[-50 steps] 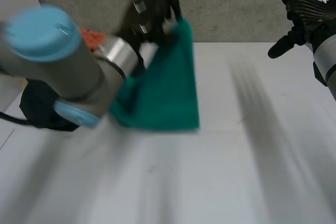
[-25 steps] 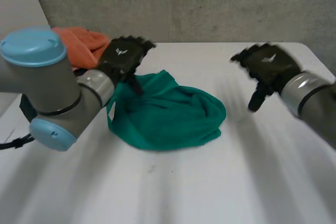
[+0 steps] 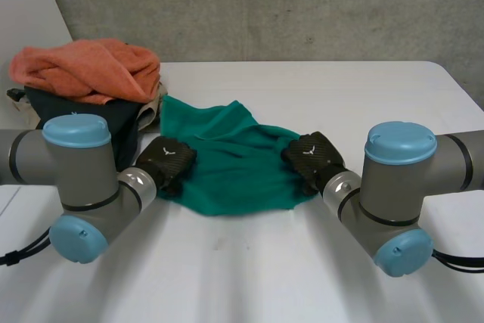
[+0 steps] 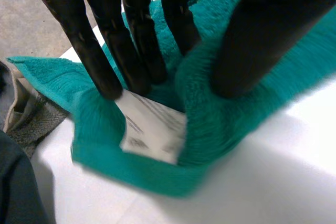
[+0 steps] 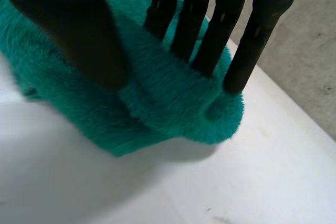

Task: Fold the laundry.

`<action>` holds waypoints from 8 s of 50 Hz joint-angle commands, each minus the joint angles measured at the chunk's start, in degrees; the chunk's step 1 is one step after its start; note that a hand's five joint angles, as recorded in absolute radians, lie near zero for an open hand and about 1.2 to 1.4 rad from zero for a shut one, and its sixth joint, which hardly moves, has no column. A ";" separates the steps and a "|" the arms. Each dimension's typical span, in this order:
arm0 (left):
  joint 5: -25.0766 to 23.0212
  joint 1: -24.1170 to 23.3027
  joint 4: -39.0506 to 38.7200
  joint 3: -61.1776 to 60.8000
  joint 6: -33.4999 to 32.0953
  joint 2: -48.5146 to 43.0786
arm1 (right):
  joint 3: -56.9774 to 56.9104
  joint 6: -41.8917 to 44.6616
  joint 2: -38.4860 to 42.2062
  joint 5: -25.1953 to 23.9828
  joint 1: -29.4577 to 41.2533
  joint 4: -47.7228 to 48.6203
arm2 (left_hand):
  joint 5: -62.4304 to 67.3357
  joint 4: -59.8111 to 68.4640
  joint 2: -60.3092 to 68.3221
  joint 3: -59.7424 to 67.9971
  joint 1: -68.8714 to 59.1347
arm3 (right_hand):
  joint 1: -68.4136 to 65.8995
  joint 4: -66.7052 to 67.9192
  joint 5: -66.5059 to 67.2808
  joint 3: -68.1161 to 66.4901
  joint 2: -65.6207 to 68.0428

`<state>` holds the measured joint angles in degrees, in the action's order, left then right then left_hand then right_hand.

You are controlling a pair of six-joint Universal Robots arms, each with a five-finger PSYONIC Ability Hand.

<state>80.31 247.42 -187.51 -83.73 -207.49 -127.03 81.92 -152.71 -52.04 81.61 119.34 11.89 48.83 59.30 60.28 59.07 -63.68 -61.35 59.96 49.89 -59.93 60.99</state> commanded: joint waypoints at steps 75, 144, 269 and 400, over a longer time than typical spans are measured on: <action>8.81 -17.67 -6.81 -11.20 17.03 10.68 | -7.48 0.91 -8.19 -3.56 -10.97 -21.82 | -26.38 -26.85 -27.84 -26.62 31.23 | 43.36 -41.97 -41.90 41.95 -43.01; 7.40 -0.97 -28.25 36.01 11.76 1.87 | -14.00 11.05 -14.67 6.01 -15.37 23.30 | 21.17 20.70 19.72 20.93 -16.32 | -18.65 20.04 20.11 -20.07 19.01; 0.38 5.09 13.22 -6.18 14.57 21.30 | -4.04 13.23 -21.27 -7.87 -18.18 -37.98 | -35.33 -35.80 -36.78 -35.57 40.18 | 31.75 -30.36 -30.29 30.34 -31.40; 3.10 6.23 5.22 -3.09 13.78 33.26 | -9.33 -2.33 -17.31 -9.01 -14.14 -30.17 | 1.80 1.33 0.35 1.56 3.04 | -9.71 11.10 11.17 -11.12 10.07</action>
<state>85.90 253.00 -186.64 -79.83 -193.74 -90.90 70.33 -157.65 -69.36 74.34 105.93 -14.47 57.20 68.83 68.62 68.48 -66.27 -65.56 68.63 57.29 -68.09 67.54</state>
